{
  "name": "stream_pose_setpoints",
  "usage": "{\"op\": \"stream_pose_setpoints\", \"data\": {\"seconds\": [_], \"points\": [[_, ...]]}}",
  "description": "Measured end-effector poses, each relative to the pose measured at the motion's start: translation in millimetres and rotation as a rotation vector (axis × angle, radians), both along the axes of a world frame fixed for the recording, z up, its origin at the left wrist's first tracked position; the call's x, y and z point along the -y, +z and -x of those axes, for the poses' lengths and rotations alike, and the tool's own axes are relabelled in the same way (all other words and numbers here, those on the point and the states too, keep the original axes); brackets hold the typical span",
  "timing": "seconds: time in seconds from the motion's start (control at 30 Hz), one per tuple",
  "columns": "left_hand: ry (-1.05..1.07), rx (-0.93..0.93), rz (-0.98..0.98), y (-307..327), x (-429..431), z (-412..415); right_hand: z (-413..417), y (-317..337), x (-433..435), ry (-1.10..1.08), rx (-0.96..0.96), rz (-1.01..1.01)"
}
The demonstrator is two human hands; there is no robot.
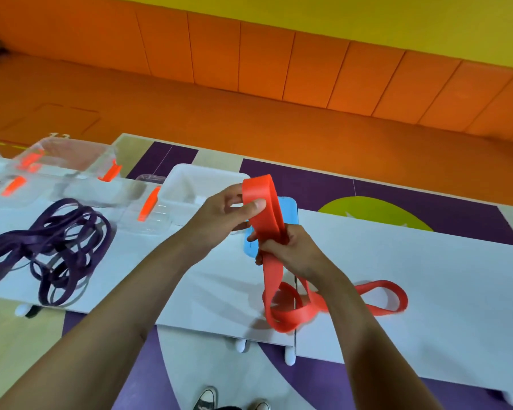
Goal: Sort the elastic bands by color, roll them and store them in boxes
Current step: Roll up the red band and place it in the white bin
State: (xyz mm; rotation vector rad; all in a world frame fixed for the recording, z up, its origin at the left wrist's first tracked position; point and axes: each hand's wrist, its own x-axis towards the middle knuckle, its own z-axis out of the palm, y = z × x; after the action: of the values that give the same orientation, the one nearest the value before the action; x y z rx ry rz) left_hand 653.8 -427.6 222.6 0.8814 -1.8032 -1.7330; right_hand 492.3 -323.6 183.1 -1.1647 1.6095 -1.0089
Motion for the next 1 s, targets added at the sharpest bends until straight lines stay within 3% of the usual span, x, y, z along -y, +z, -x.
{"op": "stream_pose_setpoints", "data": {"seconds": [0.1, 0.3, 0.43, 0.6, 0.7, 0.77, 0.9, 1.0], "points": [[0.087, -0.107, -0.010, -3.2, -6.9, 7.1, 2.1, -3.5, -0.7, -0.013, 0.013, -0.038], [0.188, -0.025, 0.176, -16.7, -7.0, 12.8, 40.0, -63.8, -26.1, -0.232, -0.386, -0.171], [0.224, 0.023, 0.204, -29.3, -4.2, 7.2, 62.1, -110.5, -65.0, -0.402, -0.367, -0.323], [0.300, 0.070, 0.180, -46.2, -3.2, -0.8, 75.8, -166.2, -90.8, -0.395, -0.592, -0.640], [0.376, 0.060, 0.172, -53.1, -4.1, -7.0, 66.5, -194.6, -98.0, -0.247, -0.586, -0.780], [0.453, 0.032, 0.149, -55.3, -3.2, -10.8, 58.7, -212.0, -100.1, -0.322, -0.459, -0.806], [0.549, -0.017, 0.141, -54.2, -2.8, -18.3, 54.9, -225.8, -88.1, -0.739, 0.367, -0.684], [0.553, -0.042, 0.152, -50.2, -4.6, -21.7, 57.1, -233.4, -76.8, -0.882, 0.650, -0.630]]}}
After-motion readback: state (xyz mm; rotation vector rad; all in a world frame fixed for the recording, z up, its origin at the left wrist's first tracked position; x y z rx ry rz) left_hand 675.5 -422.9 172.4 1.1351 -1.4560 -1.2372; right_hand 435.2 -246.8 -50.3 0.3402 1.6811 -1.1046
